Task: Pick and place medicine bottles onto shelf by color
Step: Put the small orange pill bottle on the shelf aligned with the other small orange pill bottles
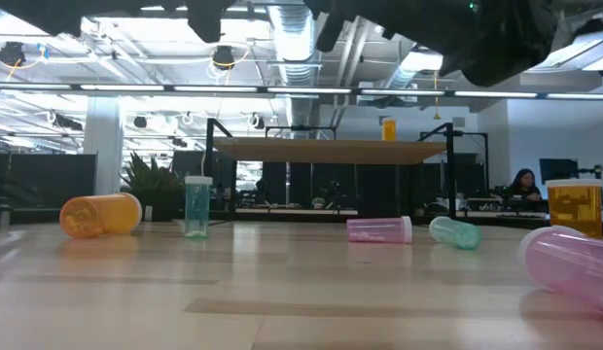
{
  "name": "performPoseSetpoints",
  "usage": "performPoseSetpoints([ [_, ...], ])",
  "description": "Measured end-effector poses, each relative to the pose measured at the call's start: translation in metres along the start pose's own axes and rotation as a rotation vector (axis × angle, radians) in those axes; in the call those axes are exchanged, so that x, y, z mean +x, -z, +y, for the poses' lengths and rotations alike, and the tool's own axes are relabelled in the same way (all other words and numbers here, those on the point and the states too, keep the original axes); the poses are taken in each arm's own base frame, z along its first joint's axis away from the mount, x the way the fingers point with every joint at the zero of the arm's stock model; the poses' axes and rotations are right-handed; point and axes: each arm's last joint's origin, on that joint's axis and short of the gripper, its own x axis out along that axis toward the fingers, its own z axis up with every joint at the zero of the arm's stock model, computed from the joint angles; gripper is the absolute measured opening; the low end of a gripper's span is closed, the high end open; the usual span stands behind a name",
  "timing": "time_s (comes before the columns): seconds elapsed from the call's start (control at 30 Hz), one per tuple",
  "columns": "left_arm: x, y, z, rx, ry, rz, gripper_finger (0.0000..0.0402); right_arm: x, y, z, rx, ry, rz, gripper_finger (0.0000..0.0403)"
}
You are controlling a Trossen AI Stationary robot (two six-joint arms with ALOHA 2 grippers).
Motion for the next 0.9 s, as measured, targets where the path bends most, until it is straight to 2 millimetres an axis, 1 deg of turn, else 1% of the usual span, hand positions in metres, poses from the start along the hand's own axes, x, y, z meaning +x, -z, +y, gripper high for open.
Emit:
performPoseSetpoints([
  [0.2,0.0111,0.0000,0.0010,-0.017,-0.001,0.002,0.0239,0.0011,0.0053,-0.0004,-0.003,0.005,0.060,0.0122],
  [0.27,0.0112,0.0010,0.0007,-0.024,0.008,0.010,0.0245,0.0010,0.0062,-0.0005,-0.004,0.007,0.069,0.0122],
  [0.5,0.0112,0.0015,0.0011,-0.035,-0.009,0.015,0.0305,0.0008,0.0080,-0.0009,-0.005,0.014,0.086,0.0122],
  [0.6,0.0112,0.0012,0.0017,-0.035,-0.029,0.012,0.0322,0.0007,0.0083,-0.0015,-0.013,0.035,0.088,0.0122],
  [0.9,0.0112,0.0001,0.0018,-0.042,-0.032,0.000,0.0327,0.0005,0.0100,-0.0033,-0.040,0.079,0.104,0.0122],
])
